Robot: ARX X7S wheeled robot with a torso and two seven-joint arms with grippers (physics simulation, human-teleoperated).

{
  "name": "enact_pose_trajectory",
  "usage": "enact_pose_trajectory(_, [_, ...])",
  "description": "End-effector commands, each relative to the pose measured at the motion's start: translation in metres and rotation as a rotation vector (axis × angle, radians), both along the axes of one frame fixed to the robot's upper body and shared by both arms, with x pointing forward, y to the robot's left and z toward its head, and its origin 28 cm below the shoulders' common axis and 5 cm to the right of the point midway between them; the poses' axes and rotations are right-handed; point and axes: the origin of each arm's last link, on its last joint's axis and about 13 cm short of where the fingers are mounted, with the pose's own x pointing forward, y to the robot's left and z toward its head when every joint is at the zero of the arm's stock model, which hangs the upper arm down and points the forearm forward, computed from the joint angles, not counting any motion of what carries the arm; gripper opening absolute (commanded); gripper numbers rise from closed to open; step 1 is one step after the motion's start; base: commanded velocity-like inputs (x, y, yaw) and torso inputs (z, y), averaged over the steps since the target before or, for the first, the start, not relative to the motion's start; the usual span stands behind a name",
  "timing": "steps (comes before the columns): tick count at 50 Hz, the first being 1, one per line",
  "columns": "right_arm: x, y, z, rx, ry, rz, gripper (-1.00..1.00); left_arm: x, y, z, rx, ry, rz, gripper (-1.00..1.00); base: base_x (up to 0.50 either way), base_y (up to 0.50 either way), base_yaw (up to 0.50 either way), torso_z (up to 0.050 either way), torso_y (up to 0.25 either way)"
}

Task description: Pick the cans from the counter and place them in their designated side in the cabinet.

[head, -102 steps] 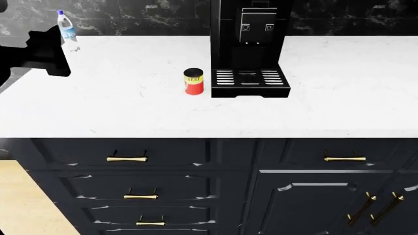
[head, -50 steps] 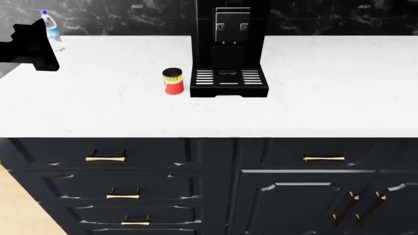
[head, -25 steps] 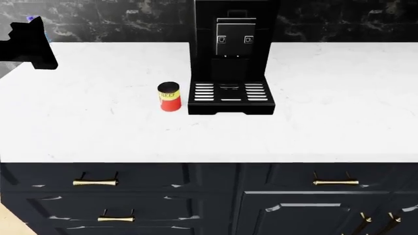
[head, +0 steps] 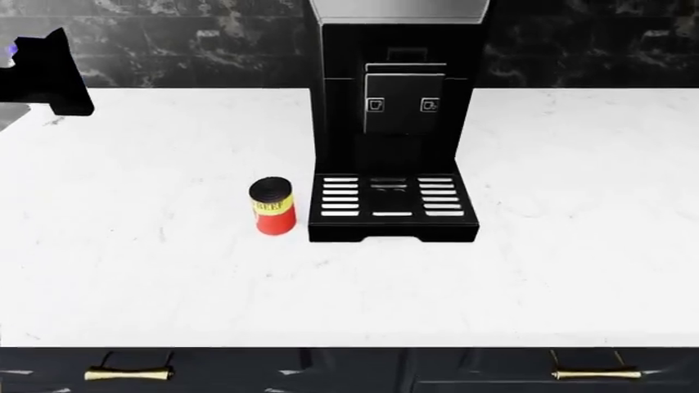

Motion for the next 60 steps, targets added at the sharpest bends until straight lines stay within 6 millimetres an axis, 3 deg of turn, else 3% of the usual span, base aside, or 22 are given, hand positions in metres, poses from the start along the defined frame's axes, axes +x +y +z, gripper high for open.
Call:
enact_pose_trajectory(1, [-0.008, -0.004, 0.004, -0.022, -0.021, -0.021, -1.00, 0.000, 0.000, 0.000, 0.007, 0.008, 0.014, 1.00, 0.34, 0.00, 0.00, 0.000, 0.000])
enact_pose_trajectory(29, [-0.013, -0.008, 0.006, -0.041, -0.036, -0.052, -1.00, 0.000, 0.000, 0.000, 0.001, 0.008, 0.048, 1.00, 0.34, 0.00, 0.00, 0.000, 0.001])
enact_pose_trajectory(34, [-0.003, -0.001, 0.004, -0.034, -0.037, -0.056, -1.00, 0.000, 0.000, 0.000, 0.002, 0.006, 0.049, 1.00, 0.34, 0.00, 0.00, 0.000, 0.000])
enact_pose_trajectory(49, [-0.001, -0.002, 0.002, -0.040, -0.024, -0.065, -1.00, 0.000, 0.000, 0.000, 0.002, 0.006, 0.052, 1.00, 0.34, 0.00, 0.00, 0.000, 0.001])
enact_pose_trajectory(60, [0.002, -0.002, 0.001, -0.055, -0.012, -0.074, -1.00, 0.000, 0.000, 0.000, -0.001, 0.001, 0.055, 1.00, 0.01, 0.00, 0.00, 0.000, 0.002])
